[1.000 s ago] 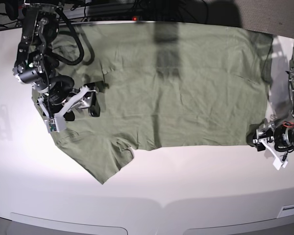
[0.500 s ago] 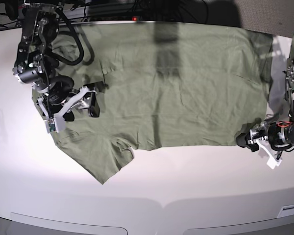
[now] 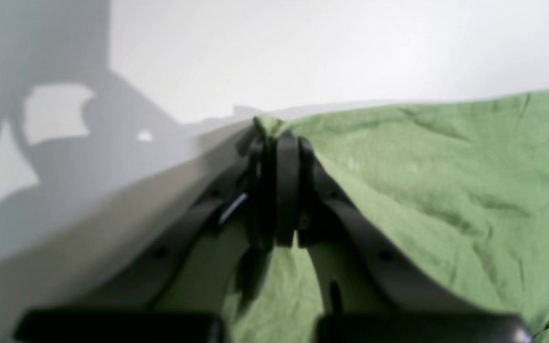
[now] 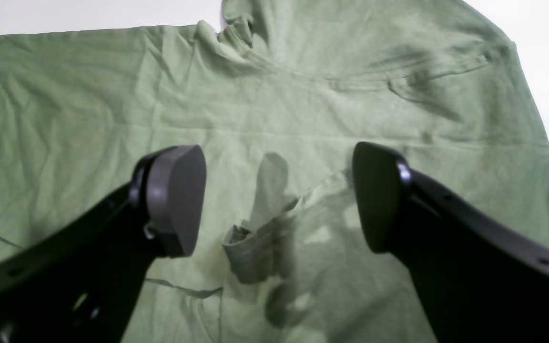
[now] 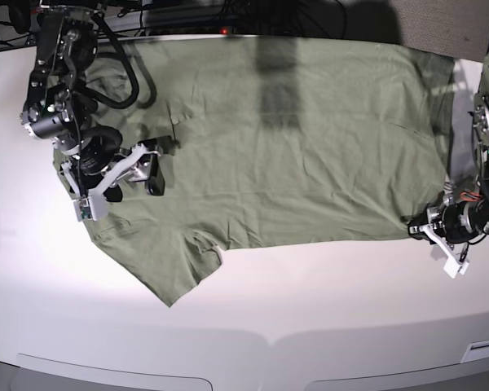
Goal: Fold the T-shirt properly
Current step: 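Move the right gripper to the opposite hem corner and grasp it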
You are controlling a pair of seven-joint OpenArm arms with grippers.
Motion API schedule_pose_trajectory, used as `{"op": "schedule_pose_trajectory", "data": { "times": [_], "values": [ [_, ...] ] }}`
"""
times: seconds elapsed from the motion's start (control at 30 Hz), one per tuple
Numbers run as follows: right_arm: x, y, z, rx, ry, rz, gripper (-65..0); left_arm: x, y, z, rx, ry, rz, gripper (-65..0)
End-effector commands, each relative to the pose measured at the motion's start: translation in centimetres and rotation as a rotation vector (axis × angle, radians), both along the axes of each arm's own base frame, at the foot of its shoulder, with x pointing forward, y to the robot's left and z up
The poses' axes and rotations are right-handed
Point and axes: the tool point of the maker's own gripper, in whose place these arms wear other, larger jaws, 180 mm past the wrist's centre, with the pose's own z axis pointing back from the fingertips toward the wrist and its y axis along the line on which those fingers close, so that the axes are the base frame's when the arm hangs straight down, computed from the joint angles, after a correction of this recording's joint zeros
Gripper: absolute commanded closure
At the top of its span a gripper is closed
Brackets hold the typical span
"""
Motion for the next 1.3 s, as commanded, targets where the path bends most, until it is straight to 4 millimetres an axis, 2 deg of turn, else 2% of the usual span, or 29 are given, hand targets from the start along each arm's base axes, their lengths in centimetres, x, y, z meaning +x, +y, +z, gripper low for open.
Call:
{"op": "schedule_pose_trajectory", "data": {
  "times": [0.0, 0.4, 0.5, 0.7, 0.77, 1.0, 1.17, 1.27],
  "values": [
    [0.7, 0.0, 1.4, 0.003, -0.053, 0.008, -47.5, 1.3, 0.5, 1.4, 0.004, -0.039, 0.009, 0.0],
    [2.2, -0.3, 3.2, 0.002, -0.162, -0.015, -47.5, 1.8, 0.3, 2.0, -0.029, -0.064, 0.032, 0.0],
    [3.8, -2.6, 3.8, -0.108, -0.173, -0.099, -47.5, 1.8, 0.3, 1.9, -0.029, -0.063, 0.032, 0.0],
    [7.0, -6.8, 6.3, -0.272, -0.163, -0.248, -47.5, 1.7, 0.3, 1.9, -0.029, -0.059, 0.030, 0.0],
    [7.7, -7.8, 5.9, -0.278, -0.140, -0.266, -47.5, 1.7, 0.3, 1.9, -0.029, -0.055, 0.028, 0.0],
    [10.6, -12.1, 1.7, -0.264, 0.048, -0.327, -47.5, 2.0, 0.1, 2.3, -0.063, -0.070, 0.049, 0.0],
    [13.4, -14.9, 2.6, -0.245, 0.082, -0.376, -47.5, 2.1, -0.5, 2.3, -0.084, -0.067, 0.050, 0.0],
    [14.4, -16.0, 2.2, -0.220, 0.129, -0.399, -47.5, 2.1, -0.5, 2.4, -0.084, -0.068, 0.051, 0.0]
  ]
}}
